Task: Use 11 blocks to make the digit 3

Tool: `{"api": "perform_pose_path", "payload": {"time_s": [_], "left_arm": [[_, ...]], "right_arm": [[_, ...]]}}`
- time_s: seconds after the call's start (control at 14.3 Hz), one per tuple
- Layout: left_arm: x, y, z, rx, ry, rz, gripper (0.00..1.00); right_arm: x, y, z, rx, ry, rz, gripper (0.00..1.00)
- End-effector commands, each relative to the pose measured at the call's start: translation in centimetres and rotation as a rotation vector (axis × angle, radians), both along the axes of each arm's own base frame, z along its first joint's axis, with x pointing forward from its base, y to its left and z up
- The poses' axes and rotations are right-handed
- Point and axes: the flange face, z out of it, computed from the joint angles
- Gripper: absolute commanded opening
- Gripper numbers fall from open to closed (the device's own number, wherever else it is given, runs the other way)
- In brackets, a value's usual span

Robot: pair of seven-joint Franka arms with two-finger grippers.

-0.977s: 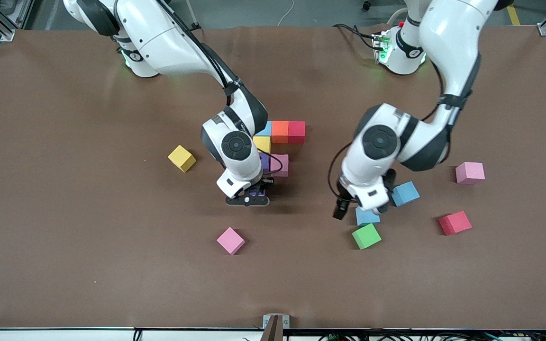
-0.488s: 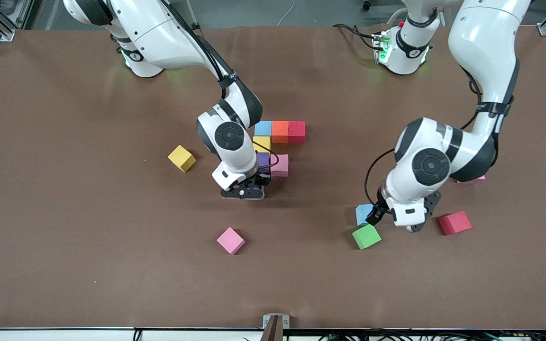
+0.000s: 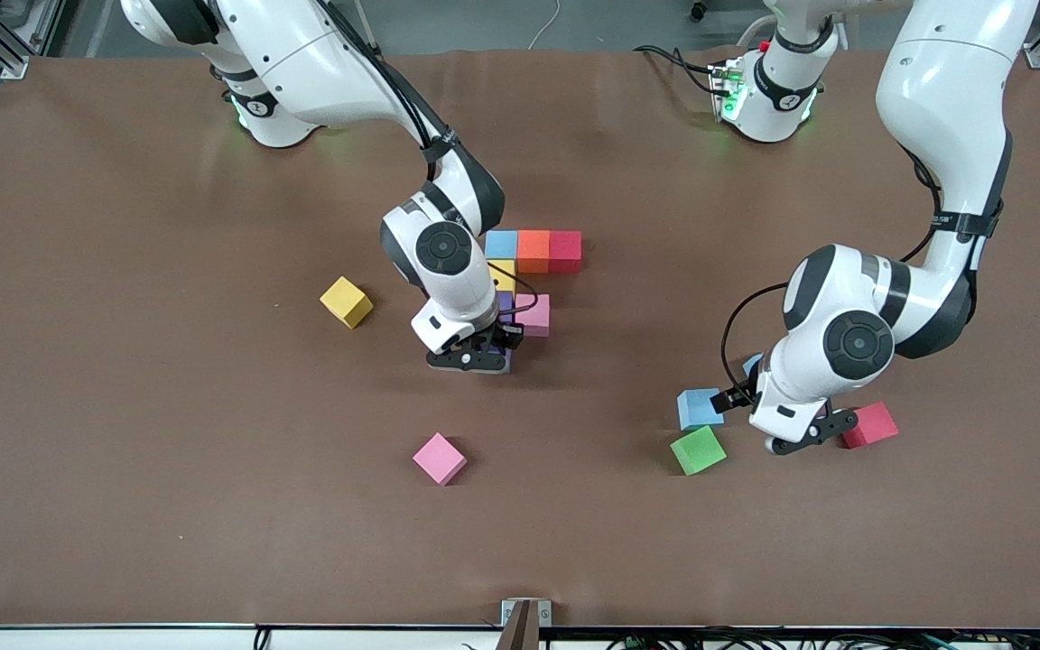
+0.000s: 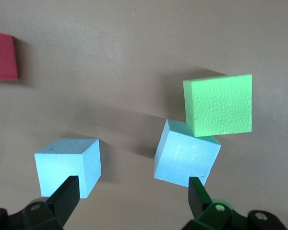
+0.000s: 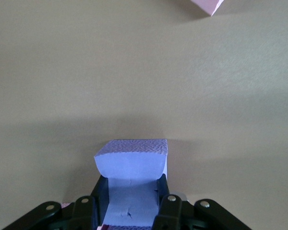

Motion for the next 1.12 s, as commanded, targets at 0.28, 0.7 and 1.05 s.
{"api": "perform_pose_path", "payload": {"time_s": [0.28, 0.7, 1.05], "left_arm": [[-0.3, -3.4, -1.0, -0.055, 0.030, 0.041, 1.00], [0.2, -4.8, -4.8, -0.066, 0.061, -0.008, 1.00], [2.2, -3.7, -5.5, -0.095, 0.042, -0.130, 1.00]], "right_arm": [[-1.8, 0.0, 0.4, 0.005, 0.010, -0.013, 0.00], [-2.4, -0.3, 0.8, 0.000, 0.014, -0.014, 0.00], [-2.4, -0.3, 0.7, 0.000, 0.014, -0.014, 0.00]]}}
